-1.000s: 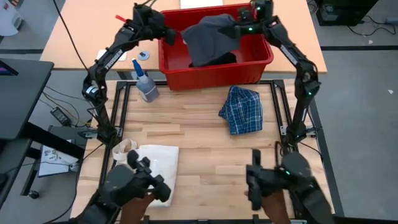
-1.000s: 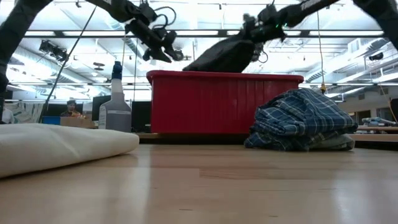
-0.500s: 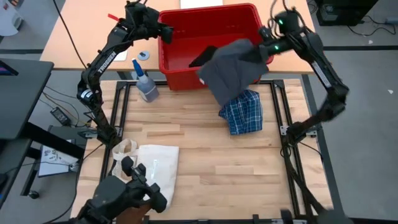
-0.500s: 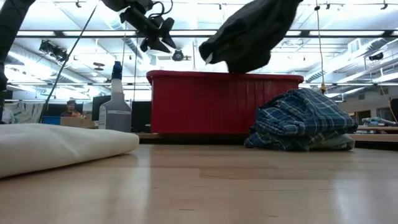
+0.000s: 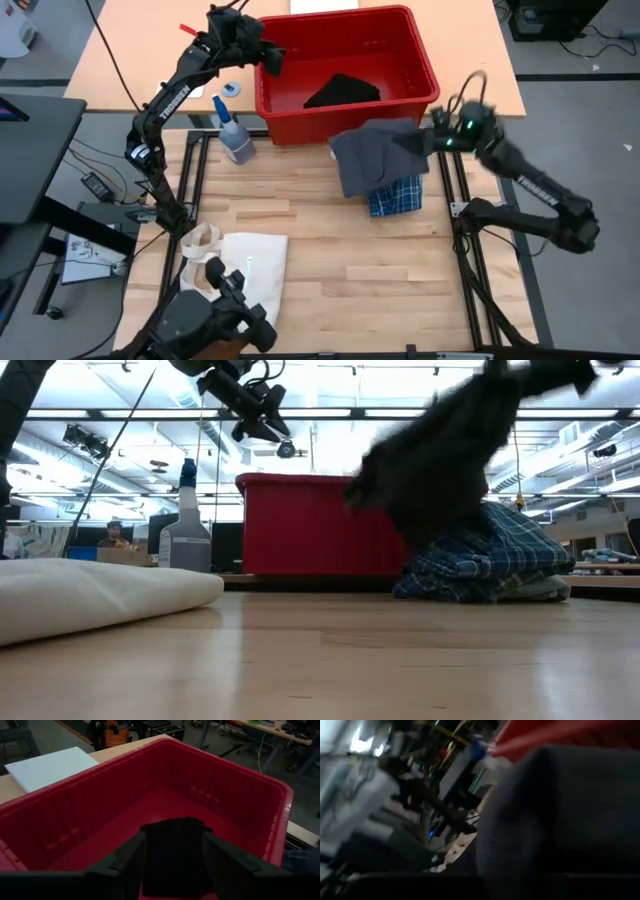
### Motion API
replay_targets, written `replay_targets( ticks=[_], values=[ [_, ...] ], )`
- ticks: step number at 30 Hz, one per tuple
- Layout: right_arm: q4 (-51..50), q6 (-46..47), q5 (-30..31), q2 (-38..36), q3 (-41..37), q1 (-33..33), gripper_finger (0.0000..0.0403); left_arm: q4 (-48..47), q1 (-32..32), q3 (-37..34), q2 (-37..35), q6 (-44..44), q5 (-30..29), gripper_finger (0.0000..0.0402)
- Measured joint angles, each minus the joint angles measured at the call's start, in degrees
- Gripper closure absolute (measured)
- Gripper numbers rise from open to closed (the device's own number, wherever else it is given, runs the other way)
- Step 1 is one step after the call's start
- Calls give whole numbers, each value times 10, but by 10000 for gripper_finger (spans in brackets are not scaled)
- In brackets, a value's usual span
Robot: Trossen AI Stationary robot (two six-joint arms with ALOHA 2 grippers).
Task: Fold laundry
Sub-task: Remove the folded gray pants from the red bin
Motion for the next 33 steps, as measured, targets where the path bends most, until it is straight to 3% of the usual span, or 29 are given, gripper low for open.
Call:
replay_targets(
  ticks=[5,8,11,17,22,28,30,33],
  values=[
    [70,70,55,-55,-185,-9,353,0,-8,0,0,1,1,205],
    [76,103,86,-95,-240,-14,353,-4,-9,0,0,1,1,205],
    [14,100,114,-123,-262,-18,340,-8,-9,0,0,2,1,205],
    [-109,37,184,-150,-265,-47,263,-20,-9,0,0,7,1,205],
    [-121,28,157,-152,-265,-81,204,-34,-9,0,0,21,1,205],
    [-141,31,73,-151,-247,-113,146,-36,-9,0,0,19,2,205],
    [-174,24,75,-151,-218,-120,138,-36,-9,0,0,16,14,205],
    [-277,8,128,-146,-150,-126,135,-34,-10,0,0,12,36,205]
  ],
)
